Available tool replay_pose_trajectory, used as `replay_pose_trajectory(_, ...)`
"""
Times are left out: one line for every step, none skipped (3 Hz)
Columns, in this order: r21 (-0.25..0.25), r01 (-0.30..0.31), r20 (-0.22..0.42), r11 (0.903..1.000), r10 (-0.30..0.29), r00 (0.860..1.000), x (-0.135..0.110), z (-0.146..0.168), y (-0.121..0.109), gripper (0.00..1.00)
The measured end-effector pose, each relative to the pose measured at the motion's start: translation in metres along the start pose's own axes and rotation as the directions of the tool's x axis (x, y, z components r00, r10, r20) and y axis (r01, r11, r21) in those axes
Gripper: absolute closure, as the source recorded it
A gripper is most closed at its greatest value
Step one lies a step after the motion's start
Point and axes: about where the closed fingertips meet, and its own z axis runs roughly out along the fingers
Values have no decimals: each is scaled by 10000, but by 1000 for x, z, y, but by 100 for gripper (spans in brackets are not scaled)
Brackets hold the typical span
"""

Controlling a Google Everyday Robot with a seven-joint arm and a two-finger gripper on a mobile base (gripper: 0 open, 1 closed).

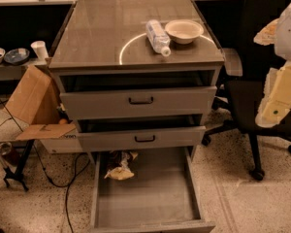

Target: Pick brown chip bag from bottom drawer and place on counter

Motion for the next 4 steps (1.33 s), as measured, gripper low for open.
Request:
replay_pose_trajectory(0,0,0,10000,0,10000,0,0,0,0)
replay_pose_trajectory(17,222,208,9998,-222,9995,-3,8,1,0)
replay_pose_trajectory(-328,283,1344,9991,-237,9906,-12,72,11,0)
replay_pose_trajectory(-1264,-97,2589,9919,424,9650,-30,158,34,0)
